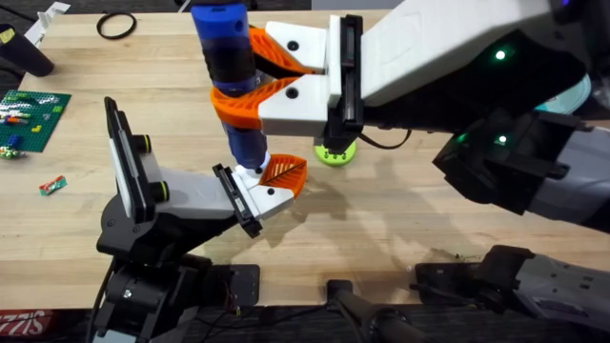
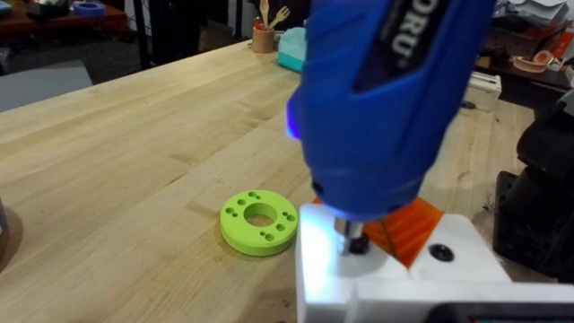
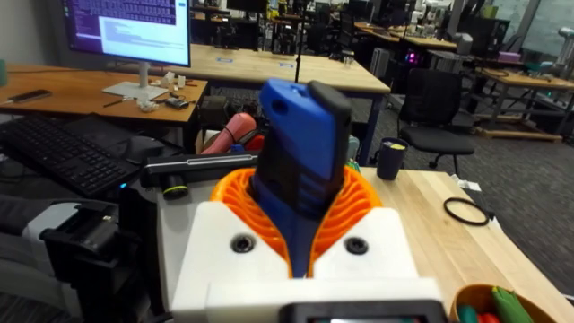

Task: Pick up the gripper from the table and insert it into the empty holder that is missing its gripper. Then pick up a screw, insert it into the mounting hole, and use the screwdriver to tighten it. Finally, clean up the table by picking up the vegetable and placing it into the bucket.

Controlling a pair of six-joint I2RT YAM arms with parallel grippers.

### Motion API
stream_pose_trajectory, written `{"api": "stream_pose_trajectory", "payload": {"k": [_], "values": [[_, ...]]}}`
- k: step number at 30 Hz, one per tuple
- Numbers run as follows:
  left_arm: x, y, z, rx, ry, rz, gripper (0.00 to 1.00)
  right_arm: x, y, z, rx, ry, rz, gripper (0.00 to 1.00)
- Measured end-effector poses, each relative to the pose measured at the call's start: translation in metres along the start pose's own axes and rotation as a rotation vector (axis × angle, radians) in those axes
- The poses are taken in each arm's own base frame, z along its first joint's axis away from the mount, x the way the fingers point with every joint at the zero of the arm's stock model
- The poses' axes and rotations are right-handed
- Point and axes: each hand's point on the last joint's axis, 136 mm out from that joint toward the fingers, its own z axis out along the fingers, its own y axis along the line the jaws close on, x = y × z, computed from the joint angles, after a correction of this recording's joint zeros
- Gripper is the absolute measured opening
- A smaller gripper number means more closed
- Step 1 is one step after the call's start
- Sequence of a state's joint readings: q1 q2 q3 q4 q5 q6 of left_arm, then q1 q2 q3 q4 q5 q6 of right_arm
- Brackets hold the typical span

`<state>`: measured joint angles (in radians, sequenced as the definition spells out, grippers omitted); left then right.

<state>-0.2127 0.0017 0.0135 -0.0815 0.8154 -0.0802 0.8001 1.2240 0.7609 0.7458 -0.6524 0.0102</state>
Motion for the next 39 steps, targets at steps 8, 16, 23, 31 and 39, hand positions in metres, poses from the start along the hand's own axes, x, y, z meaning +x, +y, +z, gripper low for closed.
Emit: {"api": "stream_pose_trajectory", "payload": {"k": [8, 16, 23, 31, 39], "values": [[0.0, 0.0, 0.0, 0.001, 0.0, -0.007, 0.011, -0.001, -0.001, 0.0, 0.007, -0.006, -0.005, 0.061], [0.0, 0.0, 0.0, 0.0, -0.001, -0.006, 0.011, -0.013, 0.0, 0.0, 0.0, -0.062, -0.05, 0.061], [0.0, 0.0, 0.0, 0.0, 0.0, -0.006, 0.011, -0.014, 0.001, -0.001, 0.0, -0.065, -0.052, 0.062], [0.0, 0.0, 0.0, 0.0, -0.001, -0.006, 0.011, -0.044, 0.008, -0.015, 0.006, -0.124, -0.094, 0.062], [0.0, 0.0, 0.0, 0.0, -0.001, -0.006, 0.011, -0.06, 0.0, -0.035, 0.059, -0.119, -0.089, 0.062]]}}
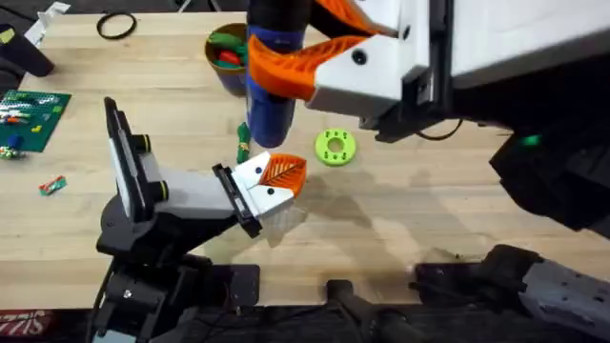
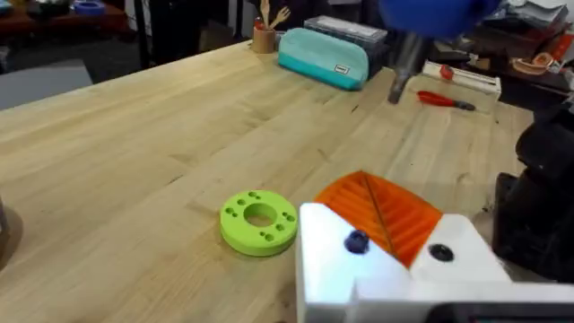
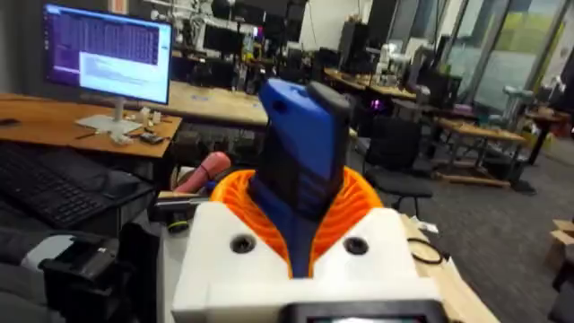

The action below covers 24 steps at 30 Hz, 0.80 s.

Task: Pick up the gripper from the table and insert it into the empty holder that is missing its gripper. Then pick up a screw, insert it into the mounting hole, and use the screwdriver to tighten it. Finally, clean up the table by picking up the vegetable and placing it into the bucket.

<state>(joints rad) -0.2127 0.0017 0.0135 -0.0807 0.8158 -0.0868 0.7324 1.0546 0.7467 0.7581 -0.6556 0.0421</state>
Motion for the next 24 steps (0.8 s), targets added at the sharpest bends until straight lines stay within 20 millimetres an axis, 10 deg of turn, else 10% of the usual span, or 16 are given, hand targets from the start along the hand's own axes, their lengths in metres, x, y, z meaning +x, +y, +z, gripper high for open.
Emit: {"api": "stream_pose_trajectory", "payload": {"k": [24], "values": [[0.0, 0.0, 0.0, 0.0, 0.0, 0.0, 0.011, 0.052, 0.005, 0.02, -0.041, 0.101, 0.103, 0.06]]}}
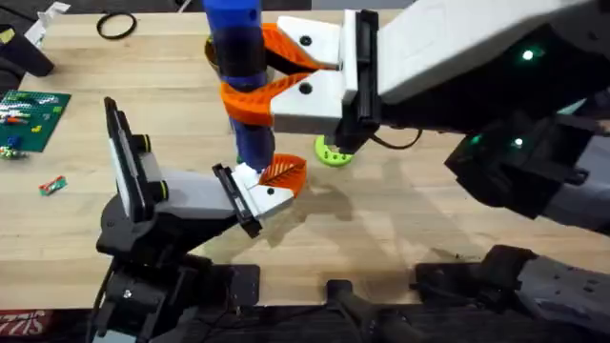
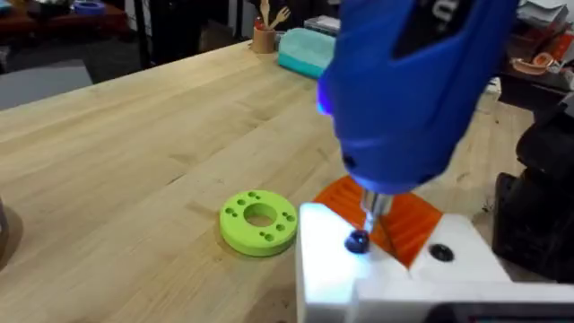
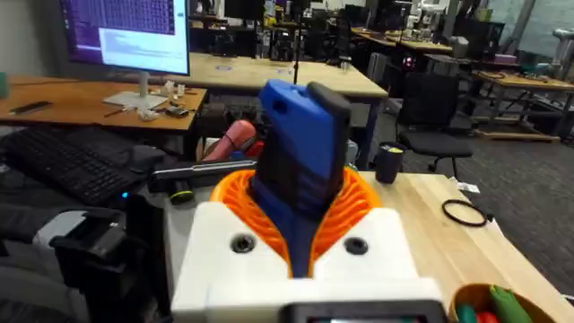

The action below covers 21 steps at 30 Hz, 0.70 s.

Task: Pick up the gripper from the table and insert it into the empty holder that is missing its gripper. Then pick up a screw, insert it into the mounting hole, and use the screwdriver to tighten it. Finally, clean up the table by picking up the vegetable and placing it into the bucket.

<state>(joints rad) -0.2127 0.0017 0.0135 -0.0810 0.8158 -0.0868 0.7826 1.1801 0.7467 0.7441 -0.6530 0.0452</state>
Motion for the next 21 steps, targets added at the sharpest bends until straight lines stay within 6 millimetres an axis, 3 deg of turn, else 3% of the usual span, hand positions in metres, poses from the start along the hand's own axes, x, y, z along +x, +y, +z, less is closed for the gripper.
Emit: {"api": "stream_pose_trajectory", "payload": {"k": [21], "values": [[0.0, 0.0, 0.0, 0.0, 0.0, 0.0, 0.011, -0.0004, -0.0041, -0.0001, 0.024, -0.002, -0.001, 0.062]]}}
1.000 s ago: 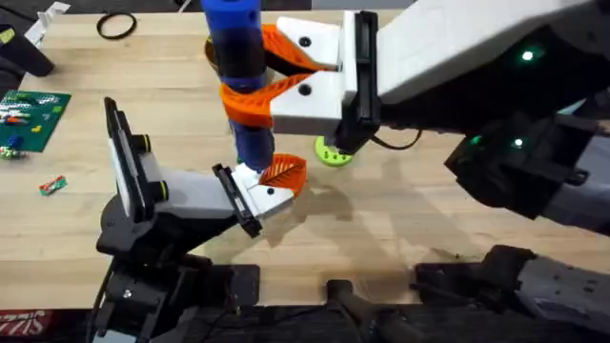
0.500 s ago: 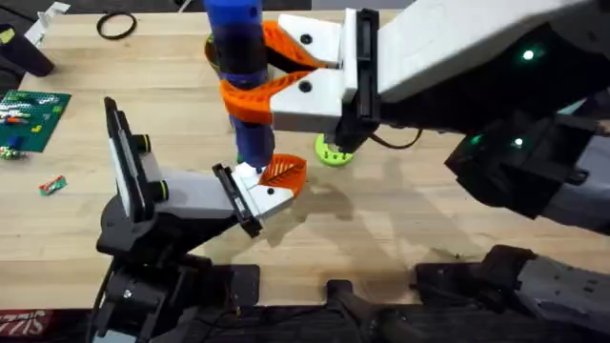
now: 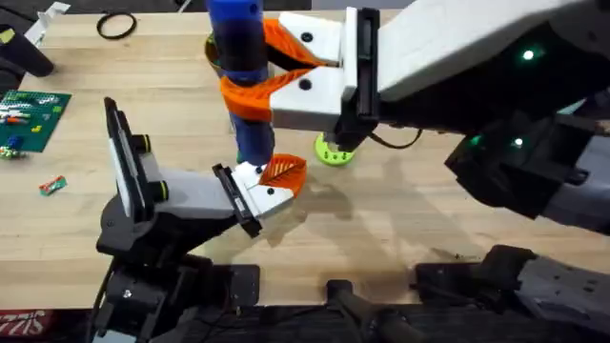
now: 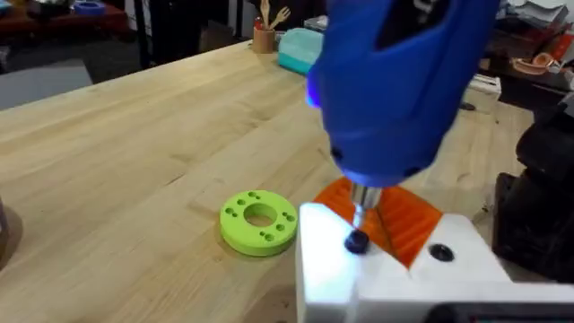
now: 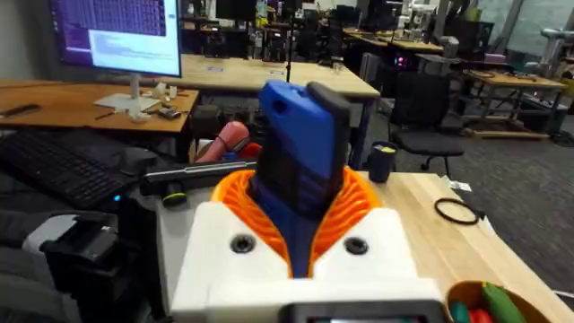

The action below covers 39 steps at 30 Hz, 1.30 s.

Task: Pick up the gripper from the table and insert it into the empty holder that is missing its gripper. Then pick up a screw, insert it into the mounting hole, and use the screwdriver to tighten it. Finally, clean up the table by picking up the vegetable and placing it into the bucket.

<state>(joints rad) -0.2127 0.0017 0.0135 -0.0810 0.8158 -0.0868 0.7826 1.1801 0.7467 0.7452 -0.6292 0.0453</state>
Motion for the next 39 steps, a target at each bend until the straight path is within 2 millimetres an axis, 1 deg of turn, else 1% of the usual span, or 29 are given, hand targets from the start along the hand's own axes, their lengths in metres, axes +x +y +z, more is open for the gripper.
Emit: {"api": "stream_pose_trajectory", "payload": {"k": [21, 28, 39], "values": [[-0.0001, 0.0, 0.0, 0.0, 0.0, 0.0, 0.011, 0.0039, -0.0022, 0.0019, 0.004, 0.004, 0.018, 0.061], [-0.0001, 0.0, 0.0, 0.0, 0.0, 0.0, 0.011, -0.0038, -0.0018, 0.0018, 0.002, -0.025, -0.004, 0.06], [-0.0001, 0.0, 0.0, 0.0, 0.0, 0.0, 0.011, -0.0026, -0.0021, 0.0021, 0.002, -0.023, 0.026, 0.061]]}}
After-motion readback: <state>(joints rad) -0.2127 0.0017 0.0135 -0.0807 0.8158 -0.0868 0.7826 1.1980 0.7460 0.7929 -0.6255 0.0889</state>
